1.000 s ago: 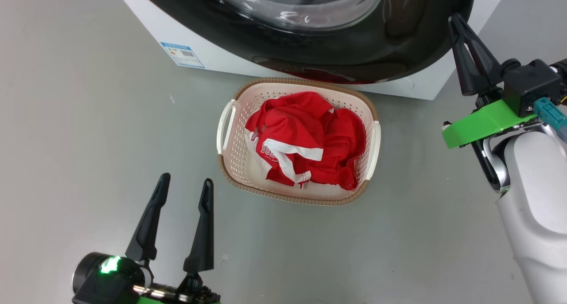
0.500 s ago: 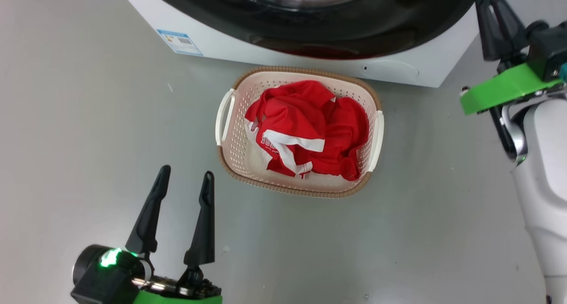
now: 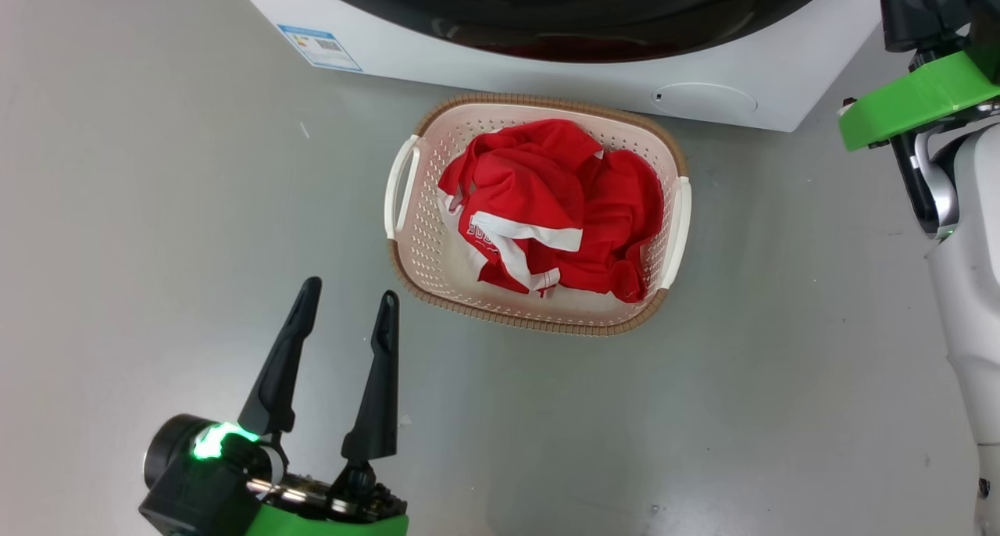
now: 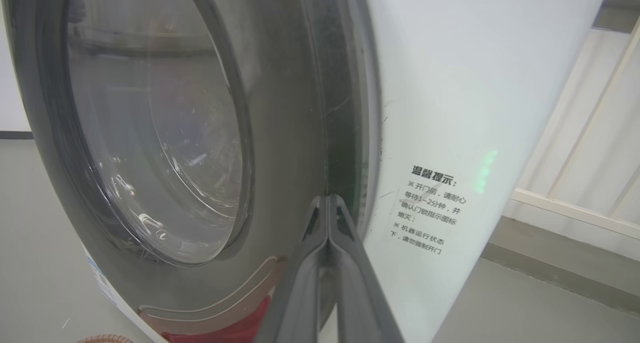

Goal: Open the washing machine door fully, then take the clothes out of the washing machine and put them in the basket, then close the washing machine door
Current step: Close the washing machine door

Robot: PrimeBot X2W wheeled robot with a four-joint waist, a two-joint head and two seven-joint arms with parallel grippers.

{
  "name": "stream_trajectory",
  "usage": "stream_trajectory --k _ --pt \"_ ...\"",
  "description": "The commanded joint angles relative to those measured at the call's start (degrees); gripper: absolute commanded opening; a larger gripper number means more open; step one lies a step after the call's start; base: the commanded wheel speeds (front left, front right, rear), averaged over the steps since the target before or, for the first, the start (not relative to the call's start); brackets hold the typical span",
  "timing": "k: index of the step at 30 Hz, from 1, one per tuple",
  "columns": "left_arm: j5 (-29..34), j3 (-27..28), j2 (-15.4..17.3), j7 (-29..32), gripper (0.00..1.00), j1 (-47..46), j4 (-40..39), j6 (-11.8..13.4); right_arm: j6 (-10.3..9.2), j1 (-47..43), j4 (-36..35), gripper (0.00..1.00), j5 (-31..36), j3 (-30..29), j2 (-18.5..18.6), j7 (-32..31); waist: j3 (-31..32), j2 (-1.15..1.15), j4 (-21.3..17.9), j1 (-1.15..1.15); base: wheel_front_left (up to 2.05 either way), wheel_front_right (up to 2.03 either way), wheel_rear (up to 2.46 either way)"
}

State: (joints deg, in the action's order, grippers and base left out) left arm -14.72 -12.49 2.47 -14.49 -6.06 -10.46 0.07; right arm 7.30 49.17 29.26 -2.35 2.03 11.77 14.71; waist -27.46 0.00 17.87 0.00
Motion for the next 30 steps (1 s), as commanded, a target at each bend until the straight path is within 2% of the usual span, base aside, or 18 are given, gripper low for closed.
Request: stream_trajectory --k 1,16,25,26,27,29,30 --pt "-0.3 1.5 0.4 -0.5 1.00 -0.6 -1.5 0.5 0.19 1.1 -0.9 0.00 0.5 0.2 -0.4 0.3 -0.1 0.00 0.1 0.00 0.00 0.00 0.00" --pt "0.0 1.4 0.4 -0.5 1.00 -0.8 -0.9 0.5 0.19 1.9 -0.2 0.00 0.6 0.4 -0.6 0.3 -0.2 0.00 -0.5 0.00 0.00 0.00 0.00" --pt "-0.7 1.5 0.4 -0.5 1.00 -0.6 -0.7 0.6 0.19 -4.4 -6.5 0.00 -1.1 1.7 -2.0 0.3 2.6 0.00 -3.5 0.00 0.00 0.00 0.00" --pt "-0.9 1.6 0.4 -0.5 1.00 -0.5 -0.6 0.6 0.19 -5.5 -7.4 0.11 -1.2 1.8 -2.2 0.3 3.0 0.00 -4.1 0.00 0.00 0.00 0.00" --pt "-1.0 1.7 0.4 -0.5 1.00 -0.4 -0.5 0.6 0.19 -6.7 -8.2 0.31 -1.3 1.9 -2.4 0.3 3.5 0.00 -4.6 0.00 0.00 0.00 0.00" --pt "-1.2 1.8 0.4 -0.5 1.00 -0.3 -0.3 0.5 0.19 -9.1 -9.7 0.51 -1.4 1.8 -2.9 0.3 4.5 0.00 -5.9 0.00 0.00 0.00 0.00" --pt "-1.2 1.9 0.4 -0.5 1.00 -0.2 -0.2 0.4 0.19 -10.3 -10.5 0.71 -1.5 1.9 -3.1 0.3 5.1 0.00 -6.5 0.00 0.00 0.00 0.00"
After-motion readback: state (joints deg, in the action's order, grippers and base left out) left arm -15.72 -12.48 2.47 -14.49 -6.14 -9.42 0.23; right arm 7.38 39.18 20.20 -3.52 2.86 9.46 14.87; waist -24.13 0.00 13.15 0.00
